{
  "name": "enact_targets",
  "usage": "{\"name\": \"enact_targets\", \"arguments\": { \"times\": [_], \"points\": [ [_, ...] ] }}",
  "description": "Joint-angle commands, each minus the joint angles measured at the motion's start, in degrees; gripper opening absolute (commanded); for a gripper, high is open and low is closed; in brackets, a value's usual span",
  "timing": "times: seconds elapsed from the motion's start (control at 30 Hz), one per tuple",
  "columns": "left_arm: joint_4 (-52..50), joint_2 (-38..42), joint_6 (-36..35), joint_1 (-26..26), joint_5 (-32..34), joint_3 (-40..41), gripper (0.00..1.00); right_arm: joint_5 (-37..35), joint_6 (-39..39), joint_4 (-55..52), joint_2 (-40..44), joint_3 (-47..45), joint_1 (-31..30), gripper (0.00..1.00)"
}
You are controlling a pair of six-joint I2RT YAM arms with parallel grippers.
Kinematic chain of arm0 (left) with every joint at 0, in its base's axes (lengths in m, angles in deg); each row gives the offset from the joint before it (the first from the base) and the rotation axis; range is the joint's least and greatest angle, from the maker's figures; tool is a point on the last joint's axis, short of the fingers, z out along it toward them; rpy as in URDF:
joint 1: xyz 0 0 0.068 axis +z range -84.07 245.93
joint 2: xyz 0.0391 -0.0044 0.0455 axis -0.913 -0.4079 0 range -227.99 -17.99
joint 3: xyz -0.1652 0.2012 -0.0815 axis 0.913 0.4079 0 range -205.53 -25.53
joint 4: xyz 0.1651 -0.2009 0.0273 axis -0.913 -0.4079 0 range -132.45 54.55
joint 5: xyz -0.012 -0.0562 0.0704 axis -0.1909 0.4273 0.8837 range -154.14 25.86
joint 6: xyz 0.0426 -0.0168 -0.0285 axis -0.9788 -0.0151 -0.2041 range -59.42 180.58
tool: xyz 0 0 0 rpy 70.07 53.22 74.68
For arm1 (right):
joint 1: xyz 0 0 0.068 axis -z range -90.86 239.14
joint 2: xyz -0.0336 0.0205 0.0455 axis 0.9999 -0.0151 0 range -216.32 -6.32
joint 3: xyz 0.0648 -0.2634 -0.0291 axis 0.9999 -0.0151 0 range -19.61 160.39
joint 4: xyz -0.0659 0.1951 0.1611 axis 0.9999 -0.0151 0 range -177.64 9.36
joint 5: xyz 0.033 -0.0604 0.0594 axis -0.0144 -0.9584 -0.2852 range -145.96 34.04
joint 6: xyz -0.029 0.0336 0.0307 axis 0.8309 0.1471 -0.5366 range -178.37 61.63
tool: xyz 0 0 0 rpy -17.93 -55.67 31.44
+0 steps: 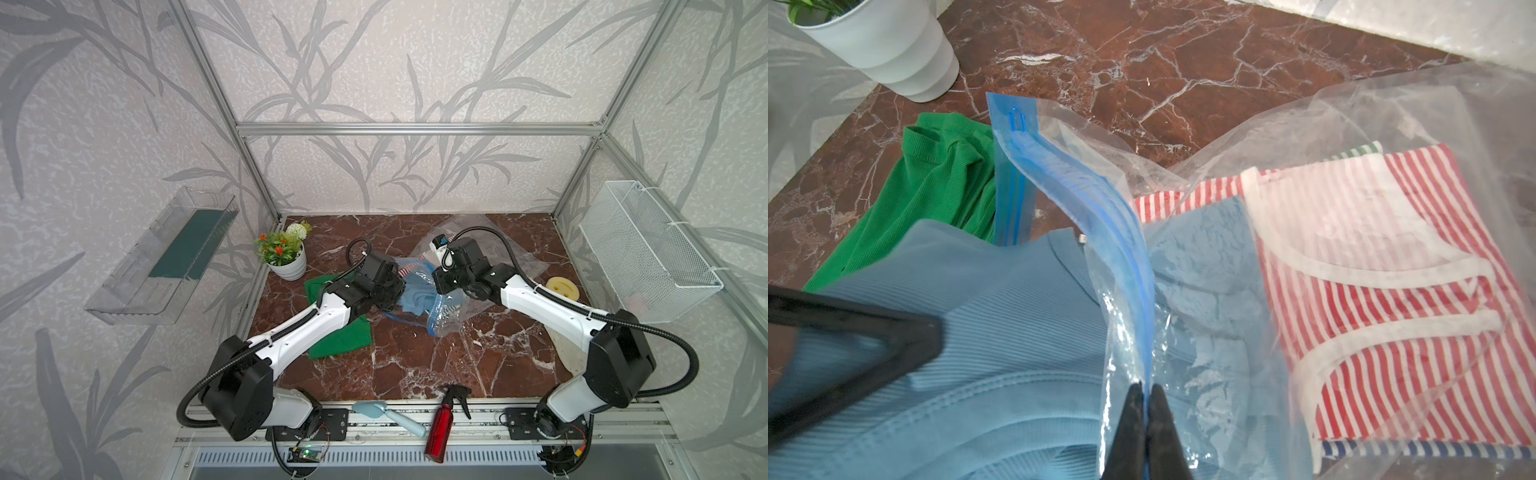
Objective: Take the tank top out of the vacuum bag
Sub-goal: Take out the tank top from the vacuum bag.
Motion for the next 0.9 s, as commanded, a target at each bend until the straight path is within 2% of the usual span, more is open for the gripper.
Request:
{"name": "enact_targets", "arguments": {
  "times": [0.0,0.43,0.87],
  "points": [
    [-7.75,4.01,1.05,-0.19,4.74,-2.33,0.0,0.0,0.4,-2.05,-0.61,2.07,0.3,0.0],
    [-16.37,12.22,3.84,-0.14,14.35,-7.26,0.0,1.76,-0.17,-2.46,-1.96,3.34,0.3,0.0],
    [-22.39,13.76,-3.58,2.06,23.36,-16.41,0.0,3.15,-0.77,-2.07,-1.89,3.35,0.17,0.0]
  ]
}}
